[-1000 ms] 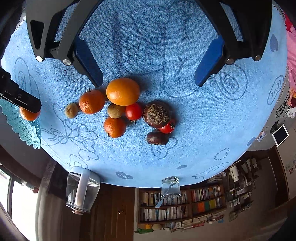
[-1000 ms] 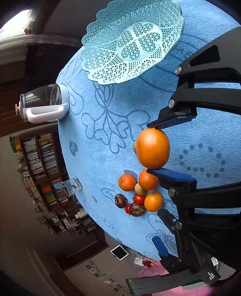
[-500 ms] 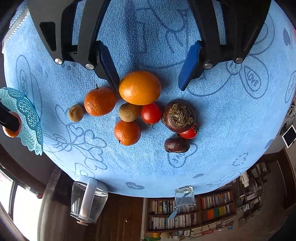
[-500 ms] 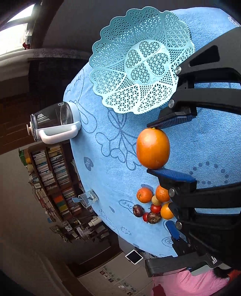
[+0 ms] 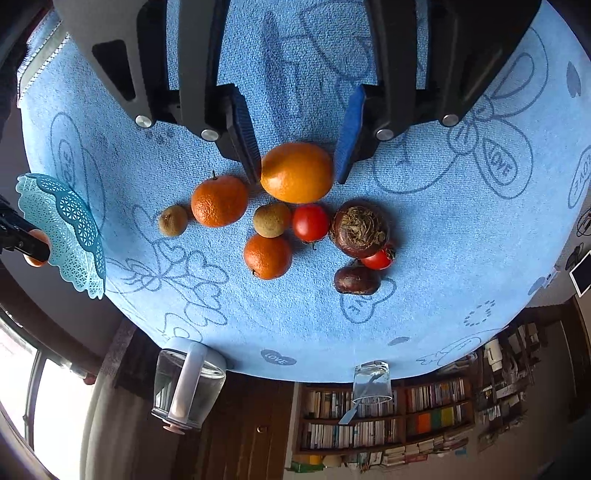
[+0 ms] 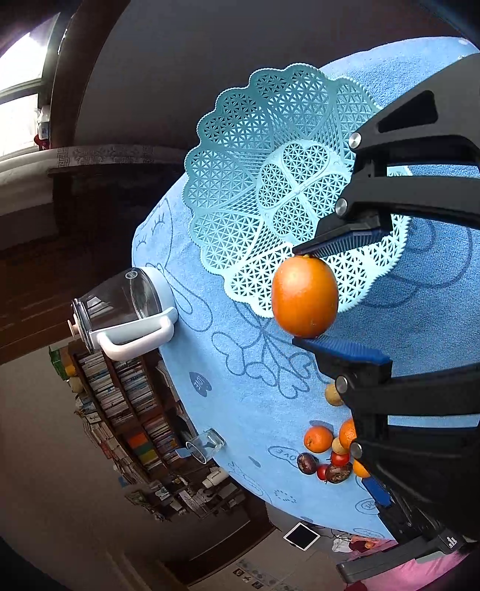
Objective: Organize fruits
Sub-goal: 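Carry the orange into the blue basket and open the right tool, then grasp the large orange in front of the left tool with the left tool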
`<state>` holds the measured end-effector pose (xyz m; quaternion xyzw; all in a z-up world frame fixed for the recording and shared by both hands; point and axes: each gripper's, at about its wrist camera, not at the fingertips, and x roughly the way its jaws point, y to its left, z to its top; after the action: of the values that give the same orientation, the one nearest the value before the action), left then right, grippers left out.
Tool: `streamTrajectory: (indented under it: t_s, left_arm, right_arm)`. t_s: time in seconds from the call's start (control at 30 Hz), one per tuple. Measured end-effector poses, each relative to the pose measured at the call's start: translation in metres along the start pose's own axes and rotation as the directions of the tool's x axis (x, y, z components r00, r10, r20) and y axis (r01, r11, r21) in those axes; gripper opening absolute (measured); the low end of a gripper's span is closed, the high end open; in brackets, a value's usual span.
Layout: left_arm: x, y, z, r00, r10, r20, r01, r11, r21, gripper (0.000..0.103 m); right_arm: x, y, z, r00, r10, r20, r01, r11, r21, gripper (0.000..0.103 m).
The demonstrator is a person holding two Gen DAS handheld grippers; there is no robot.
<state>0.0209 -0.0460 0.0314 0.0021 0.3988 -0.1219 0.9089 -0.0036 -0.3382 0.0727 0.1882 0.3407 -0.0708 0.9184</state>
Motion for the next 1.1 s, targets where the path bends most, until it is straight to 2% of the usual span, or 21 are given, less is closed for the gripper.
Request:
streamTrajectory:
  t_s: [0.3, 0.47, 0.63, 0.7, 0.9, 0.97, 1.03, 1.1]
  left_arm:
    - [-0.021, -0.007, 0.005, 0.998, 0.009, 0.056, -0.010, 1.000, 0.016, 0.039]
    - [-0.016, -0.002, 0.000, 0.999, 0.024, 0.036, -0.024, 1.000, -0.004, 0.041]
    - [-0.013, 0.000, -0.002, 0.999, 0.021, 0.024, -0.021, 1.000, -0.016, 0.062]
    - [-0.012, -0.002, -0.002, 1.000, 0.016, 0.022, -0.016, 1.000, -0.007, 0.063]
    - [0.002, -0.012, -0.002, 0.999, 0.034, 0.013, -0.035, 0.998, 0.045, 0.063]
    - [0.009, -0.013, -0.002, 0.999, 0.043, 0.003, -0.043, 0.998, 0.056, 0.058]
    - [0.015, -0.012, -0.002, 0.999, 0.046, -0.013, -0.045, 0.997, 0.059, 0.047]
    - [0.016, -0.009, -0.003, 0.999, 0.041, -0.015, -0.040, 0.998, 0.052, 0.046]
  right_arm:
    - [0.020, -0.041, 0.002, 0.992, -0.089, -0.085, 0.099, 0.987, 0.123, 0.044]
    - [0.017, -0.047, 0.001, 0.992, -0.106, -0.068, 0.115, 0.981, 0.155, 0.061]
    - [0.012, -0.047, 0.003, 0.994, -0.100, -0.054, 0.108, 0.981, 0.163, 0.062]
    - [0.011, -0.047, 0.003, 0.994, -0.098, -0.048, 0.105, 0.980, 0.168, 0.062]
    - [0.002, -0.044, 0.006, 0.996, -0.084, -0.024, 0.087, 0.981, 0.171, 0.062]
    - [-0.001, -0.043, 0.006, 0.997, -0.080, -0.015, 0.081, 0.982, 0.169, 0.062]
    - [-0.004, -0.042, 0.007, 0.997, -0.076, -0.008, 0.077, 0.983, 0.167, 0.062]
    - [-0.005, -0.041, 0.008, 0.997, -0.074, -0.003, 0.074, 0.983, 0.166, 0.062]
